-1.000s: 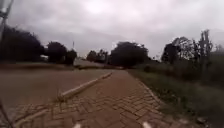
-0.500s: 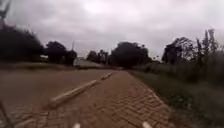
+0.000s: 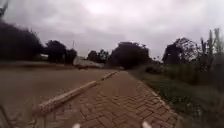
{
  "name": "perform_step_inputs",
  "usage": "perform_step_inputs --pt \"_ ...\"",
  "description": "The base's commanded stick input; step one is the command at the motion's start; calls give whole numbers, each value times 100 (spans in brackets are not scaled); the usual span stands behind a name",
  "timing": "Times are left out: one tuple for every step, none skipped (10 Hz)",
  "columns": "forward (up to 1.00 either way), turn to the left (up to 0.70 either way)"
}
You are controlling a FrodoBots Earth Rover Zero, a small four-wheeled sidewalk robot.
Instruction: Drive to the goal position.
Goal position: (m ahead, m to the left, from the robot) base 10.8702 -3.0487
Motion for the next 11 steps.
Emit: perform_step_inputs --pt "50 2" --pt "50 0" --pt "50 12" --pt "50 3" --pt "50 0" --pt "50 0" --pt "50 0" --pt "50 0" --pt "50 0" --pt "50 -50" --pt "50 -50"
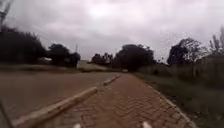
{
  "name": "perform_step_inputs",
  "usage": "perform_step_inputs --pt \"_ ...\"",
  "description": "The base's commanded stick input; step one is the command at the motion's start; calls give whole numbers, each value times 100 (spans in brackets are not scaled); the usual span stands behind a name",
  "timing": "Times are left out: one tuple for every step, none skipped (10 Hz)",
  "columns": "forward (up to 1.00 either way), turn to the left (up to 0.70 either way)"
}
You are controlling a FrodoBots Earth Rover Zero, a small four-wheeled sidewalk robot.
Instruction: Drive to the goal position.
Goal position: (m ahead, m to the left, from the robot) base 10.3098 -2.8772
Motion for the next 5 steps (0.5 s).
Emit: perform_step_inputs --pt "50 1" --pt "50 3" --pt "50 25" --pt "50 20" --pt "50 16"
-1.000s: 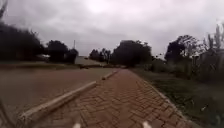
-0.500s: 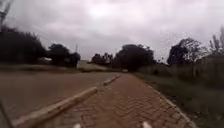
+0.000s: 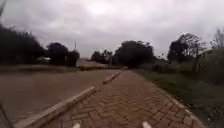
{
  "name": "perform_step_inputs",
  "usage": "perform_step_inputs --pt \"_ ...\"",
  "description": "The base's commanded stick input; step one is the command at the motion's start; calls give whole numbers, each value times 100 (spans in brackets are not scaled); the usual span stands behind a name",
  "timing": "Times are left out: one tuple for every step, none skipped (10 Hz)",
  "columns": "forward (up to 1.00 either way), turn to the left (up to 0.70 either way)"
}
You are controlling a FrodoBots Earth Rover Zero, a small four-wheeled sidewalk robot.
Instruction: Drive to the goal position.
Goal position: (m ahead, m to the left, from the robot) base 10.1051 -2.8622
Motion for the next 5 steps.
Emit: perform_step_inputs --pt "50 -14" --pt "50 -39" --pt "50 -34" --pt "50 -8" --pt "50 17"
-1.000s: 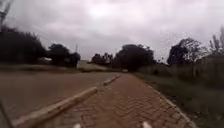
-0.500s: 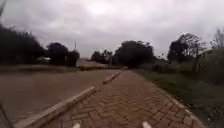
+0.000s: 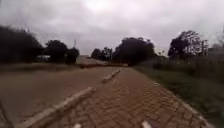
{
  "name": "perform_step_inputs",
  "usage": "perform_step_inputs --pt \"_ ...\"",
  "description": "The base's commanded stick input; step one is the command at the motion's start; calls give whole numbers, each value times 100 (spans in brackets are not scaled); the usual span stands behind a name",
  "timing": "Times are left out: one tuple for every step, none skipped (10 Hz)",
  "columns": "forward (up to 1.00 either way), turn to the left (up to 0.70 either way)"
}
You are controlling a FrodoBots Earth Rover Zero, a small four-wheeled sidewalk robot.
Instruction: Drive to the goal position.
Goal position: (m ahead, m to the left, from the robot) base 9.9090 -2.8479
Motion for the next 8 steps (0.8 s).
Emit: perform_step_inputs --pt "50 9" --pt "50 1" --pt "50 6" --pt "50 13" --pt "50 -50" --pt "50 -50" --pt "50 -50" --pt "50 -50"
